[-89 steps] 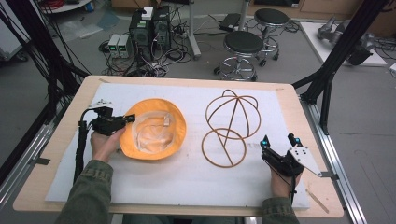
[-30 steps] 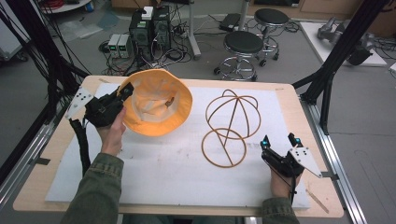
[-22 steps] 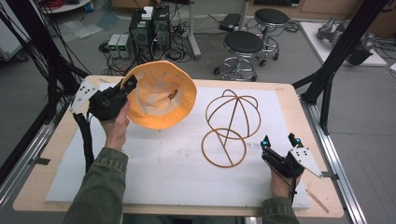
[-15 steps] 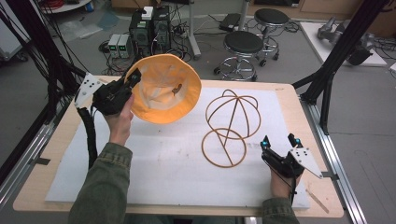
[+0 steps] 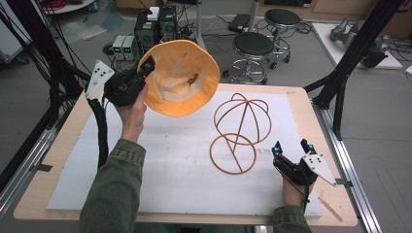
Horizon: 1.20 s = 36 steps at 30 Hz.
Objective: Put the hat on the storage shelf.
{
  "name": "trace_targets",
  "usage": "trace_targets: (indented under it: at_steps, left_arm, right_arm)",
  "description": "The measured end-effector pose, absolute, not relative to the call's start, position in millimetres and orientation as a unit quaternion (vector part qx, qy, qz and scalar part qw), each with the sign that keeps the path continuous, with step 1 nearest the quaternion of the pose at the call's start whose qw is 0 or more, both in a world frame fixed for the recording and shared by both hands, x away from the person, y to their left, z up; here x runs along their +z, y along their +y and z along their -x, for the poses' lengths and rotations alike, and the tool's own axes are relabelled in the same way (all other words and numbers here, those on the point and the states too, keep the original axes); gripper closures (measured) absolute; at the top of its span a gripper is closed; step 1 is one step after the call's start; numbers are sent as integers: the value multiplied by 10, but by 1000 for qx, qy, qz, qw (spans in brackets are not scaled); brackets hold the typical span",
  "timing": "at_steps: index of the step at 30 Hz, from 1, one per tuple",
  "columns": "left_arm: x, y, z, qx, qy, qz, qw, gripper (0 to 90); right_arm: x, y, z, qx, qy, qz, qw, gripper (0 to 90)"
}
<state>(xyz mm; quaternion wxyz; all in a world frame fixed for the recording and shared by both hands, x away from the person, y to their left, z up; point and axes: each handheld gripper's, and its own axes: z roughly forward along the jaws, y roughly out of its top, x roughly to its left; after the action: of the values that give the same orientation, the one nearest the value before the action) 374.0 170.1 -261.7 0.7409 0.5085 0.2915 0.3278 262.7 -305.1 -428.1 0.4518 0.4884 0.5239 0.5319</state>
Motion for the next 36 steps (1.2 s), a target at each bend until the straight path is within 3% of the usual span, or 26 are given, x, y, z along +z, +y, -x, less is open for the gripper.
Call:
trace_targets:
  at_steps: [13, 19, 26, 36]
  left_arm:
    - [-2249, 1162, -3775, 311, 261, -510, 758, 878]
    - [-2097, 737, -3847, 324, 248, -524, 747, 877]
    - [-2048, 500, -3923, 334, 242, -535, 737, 878]
    - [-2027, 241, -3655, 346, 162, -564, 732, 875]
  right_arm:
    - [-4280, -3071, -2623, 534, 523, -490, 449, 110]
    - [-4274, -3109, -2618, 545, 508, -501, 440, 110]
    - [-4277, -3097, -2618, 544, 512, -500, 439, 110]
    - [-4277, -3099, -2618, 545, 509, -500, 441, 110]
